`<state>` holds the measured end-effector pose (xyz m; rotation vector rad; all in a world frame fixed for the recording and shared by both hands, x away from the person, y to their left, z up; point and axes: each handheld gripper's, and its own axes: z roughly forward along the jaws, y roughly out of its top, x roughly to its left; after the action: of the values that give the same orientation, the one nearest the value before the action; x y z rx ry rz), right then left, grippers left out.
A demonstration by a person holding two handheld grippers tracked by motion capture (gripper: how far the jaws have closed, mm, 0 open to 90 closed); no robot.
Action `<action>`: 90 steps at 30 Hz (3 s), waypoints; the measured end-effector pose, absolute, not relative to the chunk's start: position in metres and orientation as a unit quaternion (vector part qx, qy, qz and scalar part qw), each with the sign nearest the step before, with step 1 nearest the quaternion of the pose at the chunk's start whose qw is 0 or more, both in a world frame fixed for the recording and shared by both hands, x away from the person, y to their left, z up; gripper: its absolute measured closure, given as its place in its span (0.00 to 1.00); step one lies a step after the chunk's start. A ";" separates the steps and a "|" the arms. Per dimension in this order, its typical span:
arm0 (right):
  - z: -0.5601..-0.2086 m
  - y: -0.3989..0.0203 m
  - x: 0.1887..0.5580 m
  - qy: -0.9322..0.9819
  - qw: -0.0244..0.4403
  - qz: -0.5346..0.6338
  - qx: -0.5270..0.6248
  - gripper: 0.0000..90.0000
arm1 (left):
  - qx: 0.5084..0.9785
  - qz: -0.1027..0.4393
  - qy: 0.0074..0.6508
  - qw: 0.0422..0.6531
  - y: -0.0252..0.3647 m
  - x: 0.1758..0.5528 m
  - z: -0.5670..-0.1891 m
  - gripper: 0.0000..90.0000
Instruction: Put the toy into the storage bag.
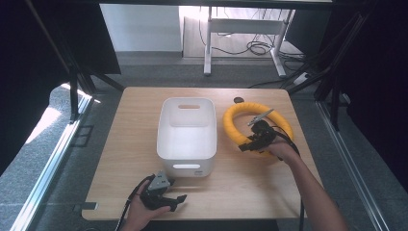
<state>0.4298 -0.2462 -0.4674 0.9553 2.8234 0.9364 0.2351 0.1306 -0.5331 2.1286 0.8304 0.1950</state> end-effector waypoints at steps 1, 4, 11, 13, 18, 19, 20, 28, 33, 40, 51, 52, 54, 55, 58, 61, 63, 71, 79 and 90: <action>-0.463 -0.247 0.430 0.900 0.007 0.308 0.308 0.57 | 0.846 0.077 0.329 0.411 0.130 0.235 -0.533 0.29; -0.453 -0.253 0.431 0.886 0.006 0.343 0.313 0.57 | 0.847 0.077 0.328 0.410 0.130 0.235 -0.533 0.29; -0.431 -0.265 0.432 0.858 0.004 0.400 0.322 0.57 | 0.847 0.077 0.329 0.410 0.130 0.235 -0.534 0.29; -0.426 -0.267 0.432 0.852 0.005 0.414 0.319 0.57 | 0.847 0.077 0.330 0.410 0.130 0.235 -0.533 0.29; -0.417 -0.271 0.429 0.839 0.017 0.437 0.324 0.57 | 0.846 0.078 0.331 0.411 0.131 0.235 -0.533 0.29; -0.416 -0.272 0.429 0.836 0.017 0.442 0.324 0.57 | 0.846 0.078 0.331 0.411 0.131 0.235 -0.534 0.29; -0.414 -0.274 0.428 0.834 0.018 0.446 0.325 0.57 | 0.845 0.078 0.332 0.411 0.131 0.235 -0.534 0.29; -0.405 -0.281 0.423 0.819 0.026 0.474 0.322 0.57 | 0.846 0.077 0.331 0.410 0.130 0.235 -0.534 0.29; -0.397 -0.283 0.416 0.813 0.033 0.490 0.314 0.57 | 0.846 0.077 0.331 0.410 0.130 0.235 -0.534 0.29; -0.386 -0.283 0.407 0.805 0.045 0.511 0.298 0.57 | 0.847 0.078 0.329 0.409 0.130 0.235 -0.534 0.29; -0.384 -0.282 0.400 0.799 0.047 0.525 0.290 0.57 | 0.848 0.077 0.330 0.408 0.129 0.235 -0.535 0.29; -0.385 -0.282 0.399 0.800 0.048 0.524 0.289 0.57 | 0.848 0.077 0.330 0.408 0.129 0.235 -0.535 0.29; -0.385 -0.282 0.398 0.799 0.051 0.524 0.291 0.57 | 0.848 0.077 0.329 0.408 0.129 0.235 -0.535 0.29; -0.384 -0.282 0.398 0.799 0.050 0.524 0.292 0.57 | 0.848 0.077 0.329 0.408 0.129 0.235 -0.535 0.29; -0.383 -0.283 0.396 0.798 0.053 0.526 0.289 0.57 | 0.848 0.078 0.330 0.408 0.129 0.235 -0.535 0.29; -0.381 -0.283 0.395 0.798 0.053 0.528 0.287 0.57 | 0.848 0.077 0.329 0.408 0.129 0.235 -0.535 0.29; -0.379 -0.282 0.393 0.797 0.055 0.530 0.286 0.57 | 0.848 0.077 0.329 0.407 0.129 0.235 -0.535 0.29; -0.371 -0.278 0.385 0.794 0.060 0.539 0.274 0.57 | 0.847 0.076 0.330 0.409 0.128 0.235 -0.535 0.29; -0.364 -0.275 0.378 0.785 0.067 0.558 0.261 0.57 | 0.847 0.076 0.331 0.409 0.128 0.235 -0.535 0.29; -0.354 -0.271 0.374 0.775 0.064 0.577 0.250 0.57 | 0.848 0.076 0.330 0.408 0.128 0.235 -0.535 0.29</action>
<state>0.3737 -0.2711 -0.3543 0.7554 2.3394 1.7428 0.2346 0.1280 -0.5354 2.1365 0.8310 0.1912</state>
